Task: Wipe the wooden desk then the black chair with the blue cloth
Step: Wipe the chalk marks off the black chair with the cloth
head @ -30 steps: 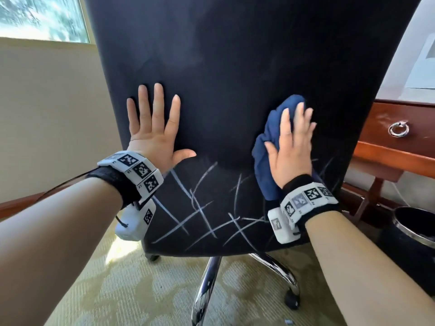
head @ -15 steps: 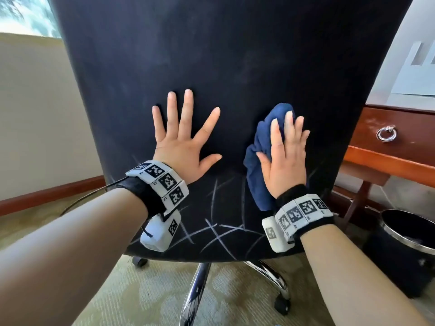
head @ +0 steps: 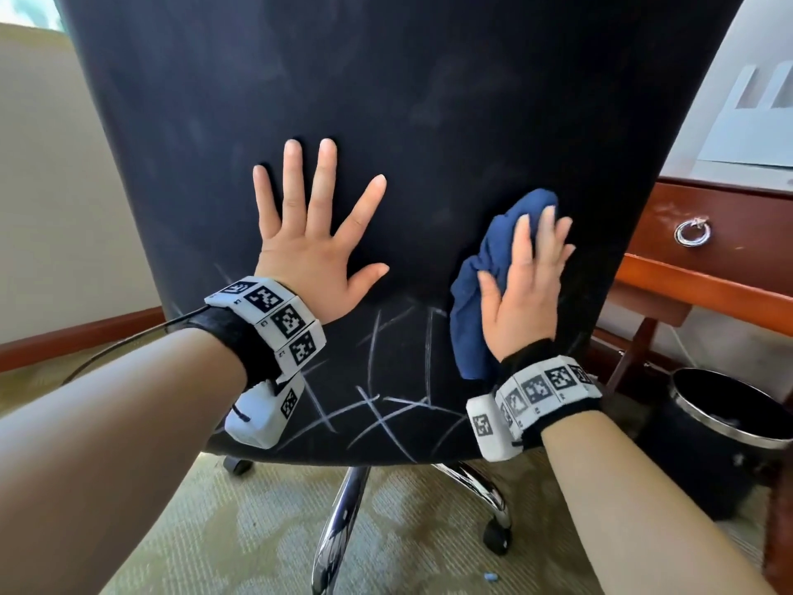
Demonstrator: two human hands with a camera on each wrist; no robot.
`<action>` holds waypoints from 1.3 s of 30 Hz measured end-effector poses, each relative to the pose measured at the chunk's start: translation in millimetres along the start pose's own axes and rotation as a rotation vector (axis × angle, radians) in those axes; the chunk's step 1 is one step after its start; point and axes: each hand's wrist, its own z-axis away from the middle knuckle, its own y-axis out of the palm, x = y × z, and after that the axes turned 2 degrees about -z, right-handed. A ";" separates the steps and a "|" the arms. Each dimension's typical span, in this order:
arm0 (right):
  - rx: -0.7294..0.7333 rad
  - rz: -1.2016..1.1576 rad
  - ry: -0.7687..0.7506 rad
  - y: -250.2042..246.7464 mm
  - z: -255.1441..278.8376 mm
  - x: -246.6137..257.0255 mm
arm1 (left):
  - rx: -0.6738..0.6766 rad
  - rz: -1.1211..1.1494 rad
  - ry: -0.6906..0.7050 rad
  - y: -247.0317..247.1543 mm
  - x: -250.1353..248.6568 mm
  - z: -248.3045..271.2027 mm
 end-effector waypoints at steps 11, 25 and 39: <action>-0.100 -0.055 0.338 -13.3 0.5 -28.5 | 0.003 0.024 0.002 3.7 -2.0 -1.0; -0.066 0.152 0.235 -0.1 27.5 -9.1 | -0.009 0.044 0.004 -1.1 -9.2 -2.3; -0.265 -0.010 0.343 9.8 35.5 -37.6 | -0.077 -0.042 0.027 7.4 -18.0 -3.0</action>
